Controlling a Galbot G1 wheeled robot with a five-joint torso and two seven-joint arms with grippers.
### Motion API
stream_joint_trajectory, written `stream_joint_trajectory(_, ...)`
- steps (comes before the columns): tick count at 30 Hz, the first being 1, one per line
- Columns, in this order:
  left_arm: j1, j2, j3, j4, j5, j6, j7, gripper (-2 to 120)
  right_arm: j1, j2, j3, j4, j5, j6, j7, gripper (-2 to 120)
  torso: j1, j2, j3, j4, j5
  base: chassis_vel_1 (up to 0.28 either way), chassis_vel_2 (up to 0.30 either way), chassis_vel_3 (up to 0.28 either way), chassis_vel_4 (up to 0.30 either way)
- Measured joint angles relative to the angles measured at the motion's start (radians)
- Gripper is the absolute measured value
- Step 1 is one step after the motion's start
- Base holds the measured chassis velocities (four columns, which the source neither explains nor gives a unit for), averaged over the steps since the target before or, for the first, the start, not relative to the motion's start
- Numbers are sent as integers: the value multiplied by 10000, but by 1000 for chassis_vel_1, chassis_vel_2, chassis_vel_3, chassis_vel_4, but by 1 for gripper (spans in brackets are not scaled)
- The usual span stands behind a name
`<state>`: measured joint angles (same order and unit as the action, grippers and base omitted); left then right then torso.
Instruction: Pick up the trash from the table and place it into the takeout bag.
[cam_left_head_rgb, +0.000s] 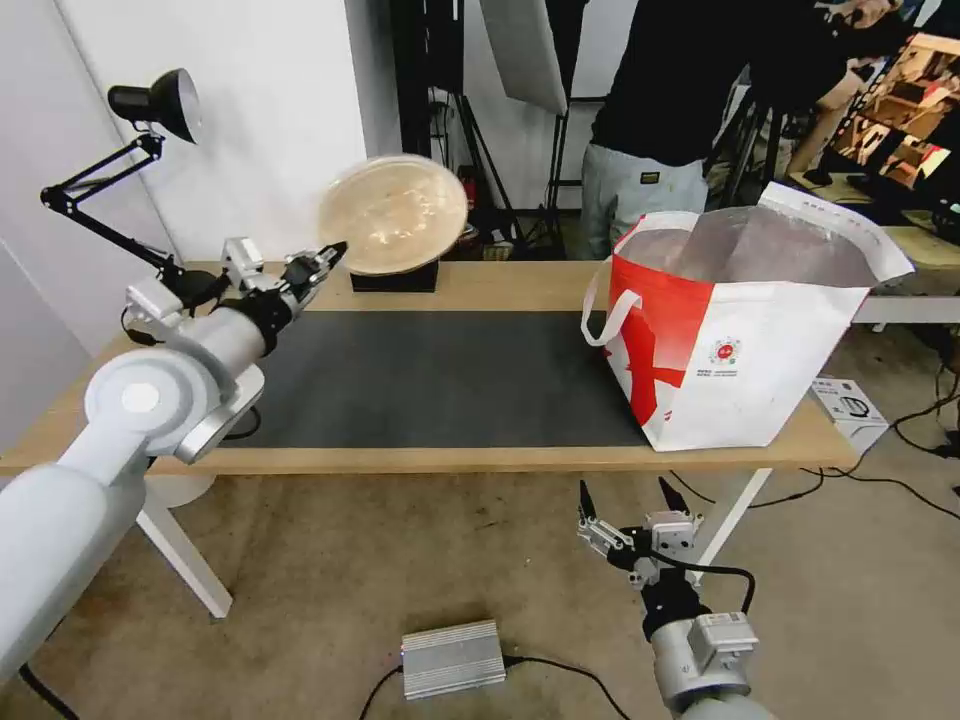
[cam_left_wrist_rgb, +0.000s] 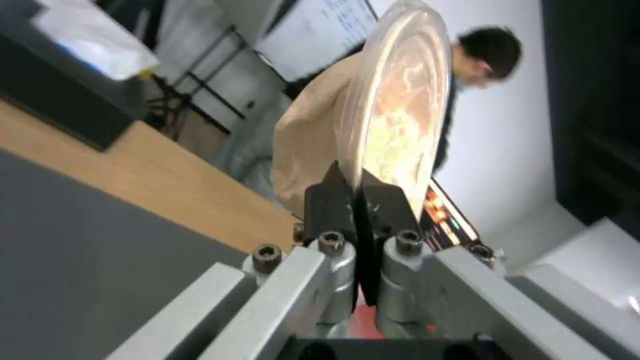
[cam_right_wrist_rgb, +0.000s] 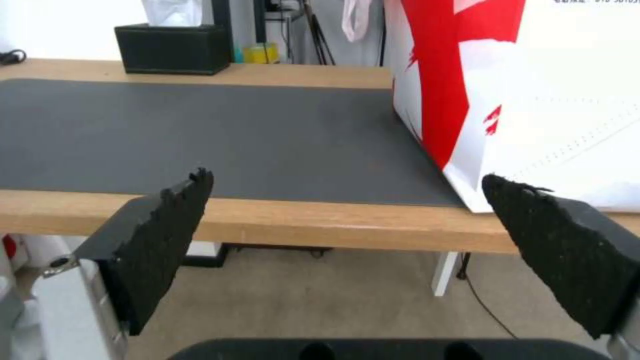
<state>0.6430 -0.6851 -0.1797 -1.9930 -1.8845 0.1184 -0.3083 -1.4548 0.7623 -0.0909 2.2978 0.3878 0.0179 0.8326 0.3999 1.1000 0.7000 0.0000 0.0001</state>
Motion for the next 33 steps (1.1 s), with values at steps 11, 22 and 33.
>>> stream_joint_trajectory(11,-1728,482,2087,-153,221,-940,768,0,0,0,0,0,0,0,0,100,1,0,0,0,0,0,0,0,0)
stream_joint_trajectory(22,-2516,565,2683,39,547,-1362,806,0,0,0,0,0,0,0,0,100,0,-1,0,1,-1,0,0,0,0)
stream_joint_trajectory(33,-4103,-268,3876,820,416,-1153,1190,0,0,0,0,0,0,0,1,100,1,-1,1,0,0,0,0,0,0)
